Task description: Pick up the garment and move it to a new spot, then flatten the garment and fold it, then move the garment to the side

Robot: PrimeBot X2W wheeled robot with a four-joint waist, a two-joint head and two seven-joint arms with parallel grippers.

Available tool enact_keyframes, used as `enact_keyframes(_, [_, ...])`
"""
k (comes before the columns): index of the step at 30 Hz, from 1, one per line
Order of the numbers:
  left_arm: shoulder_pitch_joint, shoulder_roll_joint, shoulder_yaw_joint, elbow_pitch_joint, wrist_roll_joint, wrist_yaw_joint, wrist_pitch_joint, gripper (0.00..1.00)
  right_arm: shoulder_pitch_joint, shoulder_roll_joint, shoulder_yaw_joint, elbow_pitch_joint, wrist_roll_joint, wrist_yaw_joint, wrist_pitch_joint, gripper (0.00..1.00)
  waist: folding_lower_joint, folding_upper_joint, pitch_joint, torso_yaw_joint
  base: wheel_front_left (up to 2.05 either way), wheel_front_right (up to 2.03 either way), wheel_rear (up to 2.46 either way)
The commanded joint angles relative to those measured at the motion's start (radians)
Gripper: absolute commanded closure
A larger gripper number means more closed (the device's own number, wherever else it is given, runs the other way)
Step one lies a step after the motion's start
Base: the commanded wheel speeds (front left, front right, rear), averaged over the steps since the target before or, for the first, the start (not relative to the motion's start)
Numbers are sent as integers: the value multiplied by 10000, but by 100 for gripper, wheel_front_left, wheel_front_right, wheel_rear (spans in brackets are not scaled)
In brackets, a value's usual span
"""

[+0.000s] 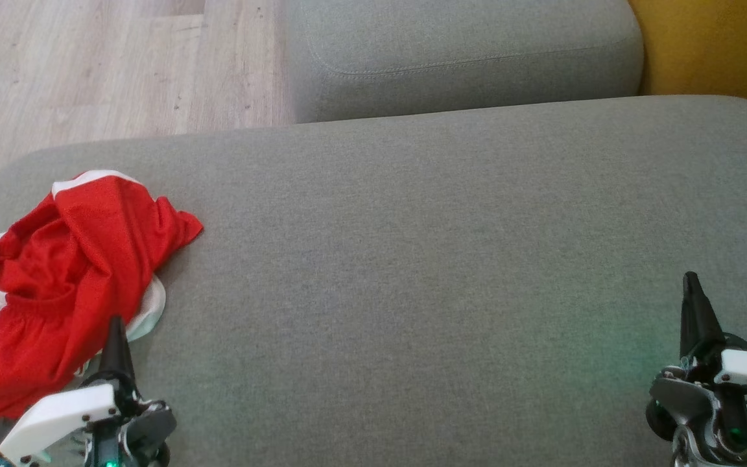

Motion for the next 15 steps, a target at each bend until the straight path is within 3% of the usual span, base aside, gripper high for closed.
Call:
enact_keyframes(1, [-475,43,351,-283,3,-63,30,100,-487,-54,215,-376,45,-7,56,100,0,0,0,0,0,0,0])
enact_keyframes(4, [-475,43,351,-283,3,-63,30,100,-487,-54,215,-376,45,-7,56,100,0,0,0,0,0,0,0])
enact_keyframes(5, [-475,43,351,-283,3,-63,30,0,-487,-54,215,-376,45,-7,56,0,0,0,0,0,0,0,0])
enact_keyframes(10, [362,-15,-94,644,8,13,-19,0,389,32,29,672,-5,0,-11,0,0,0,3,-1,0,0,0])
enact_keyframes(15, [305,-13,-176,588,237,10,-167,0,360,29,144,582,-243,0,-158,0,0,0,11,-2,0,0,0])
